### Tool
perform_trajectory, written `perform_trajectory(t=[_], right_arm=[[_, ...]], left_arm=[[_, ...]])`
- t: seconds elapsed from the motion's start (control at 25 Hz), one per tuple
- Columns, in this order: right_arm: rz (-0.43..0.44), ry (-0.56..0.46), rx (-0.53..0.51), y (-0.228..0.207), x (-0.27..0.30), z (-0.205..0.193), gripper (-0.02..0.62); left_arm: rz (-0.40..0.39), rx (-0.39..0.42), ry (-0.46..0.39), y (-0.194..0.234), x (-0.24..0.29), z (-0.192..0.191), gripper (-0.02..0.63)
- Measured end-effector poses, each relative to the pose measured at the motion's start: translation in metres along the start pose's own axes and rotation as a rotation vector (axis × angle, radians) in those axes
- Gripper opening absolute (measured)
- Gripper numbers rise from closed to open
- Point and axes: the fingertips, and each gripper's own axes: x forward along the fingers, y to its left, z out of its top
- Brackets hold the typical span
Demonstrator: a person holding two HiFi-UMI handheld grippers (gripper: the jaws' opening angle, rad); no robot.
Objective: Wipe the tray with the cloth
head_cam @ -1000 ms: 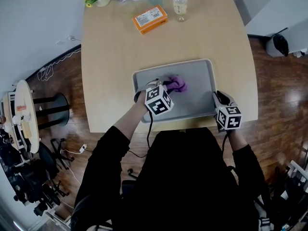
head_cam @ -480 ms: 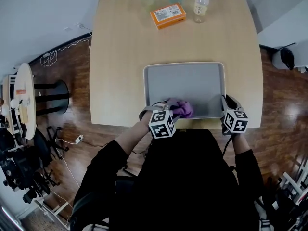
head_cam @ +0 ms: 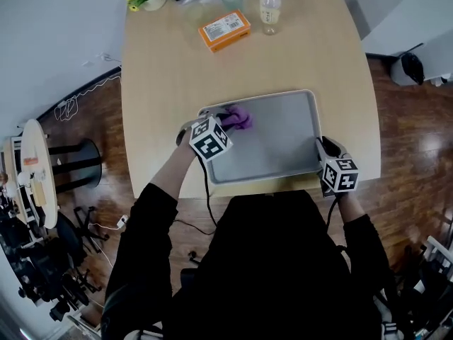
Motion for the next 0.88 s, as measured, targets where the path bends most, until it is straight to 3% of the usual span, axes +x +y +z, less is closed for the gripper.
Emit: perform_trajectory(t=[0.08, 0.2, 0.44, 0.68, 0.88], right_arm=[[0.007, 0.0, 0.009, -0.001, 0.0, 0.0, 0.069], [0.007, -0.002, 0.018, -0.003, -0.001, 0.0, 0.067], [0.003, 0.003, 0.023, -0.005, -0.003, 0.003, 0.067], [0.003, 0.018, 0.016, -0.005, -0.001, 0.002, 0.069], [0.005, 0.024, 0.012, -0.005, 0.001, 0.001, 0.069]], left_arm=[[0.022, 0.002, 0.024, 0.023, -0.001, -0.003, 0.086], [0.029, -0.031, -0.001, 0.022, -0.003, -0.002, 0.084], [0.008, -0.158, -0.104, -0.045, -0.018, -0.01, 0.081], [-0.074, -0.13, -0.122, -0.129, -0.025, -0.02, 0.083], [-0.156, -0.041, -0.092, -0.165, -0.03, -0.03, 0.081]])
